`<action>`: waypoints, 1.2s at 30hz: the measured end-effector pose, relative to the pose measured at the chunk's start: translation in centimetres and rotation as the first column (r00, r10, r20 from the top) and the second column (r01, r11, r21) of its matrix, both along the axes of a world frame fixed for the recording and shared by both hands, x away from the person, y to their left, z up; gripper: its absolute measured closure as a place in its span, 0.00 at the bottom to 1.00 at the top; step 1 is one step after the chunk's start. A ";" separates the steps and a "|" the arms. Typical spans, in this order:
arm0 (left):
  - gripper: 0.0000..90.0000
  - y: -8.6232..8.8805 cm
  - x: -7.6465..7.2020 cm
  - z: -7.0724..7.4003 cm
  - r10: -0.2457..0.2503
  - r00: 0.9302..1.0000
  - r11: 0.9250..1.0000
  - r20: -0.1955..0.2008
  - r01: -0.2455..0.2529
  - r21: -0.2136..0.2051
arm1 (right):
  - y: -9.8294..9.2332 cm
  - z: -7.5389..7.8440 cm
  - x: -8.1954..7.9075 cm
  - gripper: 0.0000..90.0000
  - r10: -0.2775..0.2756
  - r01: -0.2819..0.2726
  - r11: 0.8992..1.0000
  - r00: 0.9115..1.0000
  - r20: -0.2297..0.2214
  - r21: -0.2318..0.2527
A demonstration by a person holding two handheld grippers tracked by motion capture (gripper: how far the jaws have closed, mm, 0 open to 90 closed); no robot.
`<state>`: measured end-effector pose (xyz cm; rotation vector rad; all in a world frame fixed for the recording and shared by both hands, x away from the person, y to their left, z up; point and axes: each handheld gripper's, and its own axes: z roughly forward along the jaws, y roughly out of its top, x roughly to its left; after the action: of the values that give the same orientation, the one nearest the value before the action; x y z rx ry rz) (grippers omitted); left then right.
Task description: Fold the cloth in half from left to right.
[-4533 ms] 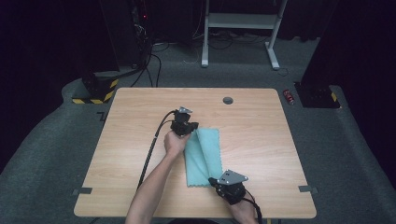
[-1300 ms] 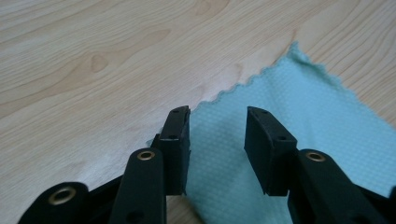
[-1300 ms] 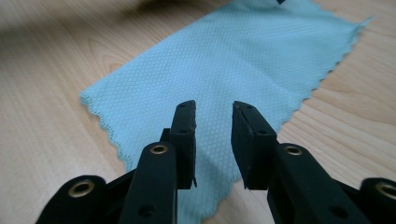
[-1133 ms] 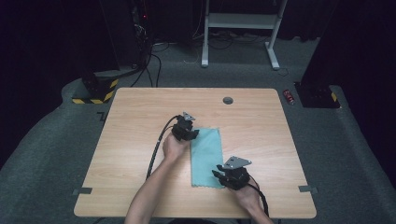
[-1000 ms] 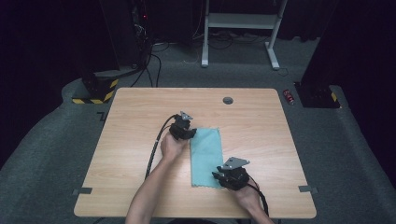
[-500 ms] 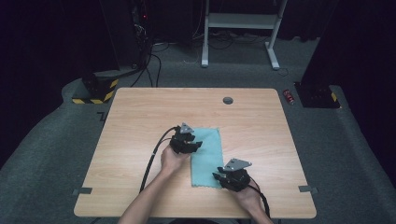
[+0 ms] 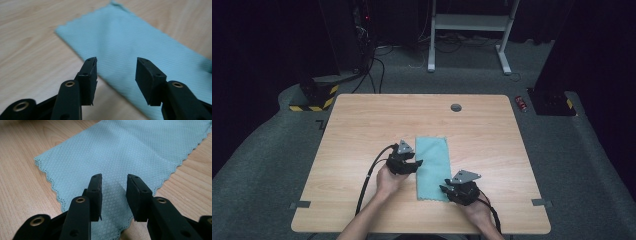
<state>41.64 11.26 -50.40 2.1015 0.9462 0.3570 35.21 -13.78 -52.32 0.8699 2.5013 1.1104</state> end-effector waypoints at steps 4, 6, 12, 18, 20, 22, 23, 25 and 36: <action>0.56 -0.5 -1.6 -1.1 -0.030 1.000 0.998 -0.010 0.030 0.052 | 0.0 0.0 0.0 0.73 0.000 0.000 1.000 1.000 -0.001 0.001; 0.56 -0.1 -2.2 -1.6 -0.023 1.000 0.998 0.006 0.022 0.065 | 0.0 0.0 0.0 0.73 0.000 0.000 1.000 1.000 0.000 0.000; 0.56 0.7 -3.5 -1.3 0.012 1.000 0.999 0.009 -0.012 0.052 | 0.0 0.0 0.0 0.73 0.000 0.000 1.000 1.000 0.001 -0.001; 0.53 -0.2 -5.6 -1.2 -0.041 0.999 0.999 0.006 0.041 0.029 | 0.0 0.0 0.0 0.73 -0.003 0.003 1.000 1.000 0.001 0.000; 0.52 -0.4 -6.2 -1.7 -0.042 0.999 0.998 0.000 0.042 0.046 | 0.0 0.0 0.0 0.73 -0.002 0.002 1.000 1.000 0.000 0.000; 0.51 -0.2 -6.7 -1.9 -0.034 0.999 0.998 0.028 0.033 0.051 | 0.0 0.0 0.0 0.73 -0.002 0.002 1.000 1.000 0.000 0.000; 0.51 -0.1 -6.9 -1.9 -0.030 0.999 0.998 0.032 0.028 0.055 | 0.0 0.0 0.0 0.73 0.000 0.000 1.000 1.000 0.002 -0.002; 0.50 0.1 -7.3 -2.1 -0.021 0.998 0.999 0.051 0.019 0.051 | 0.0 0.0 0.0 0.73 0.001 -0.001 1.000 1.000 0.003 -0.004; 0.43 0.4 -8.2 -2.2 -0.002 0.999 0.999 0.042 0.000 0.045 | 0.1 0.0 -0.1 0.70 0.009 -0.009 1.000 1.000 0.014 -0.011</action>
<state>33.42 11.65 -52.61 2.1270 0.9198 0.4240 35.14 -13.68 -52.33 0.8454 2.5001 1.1013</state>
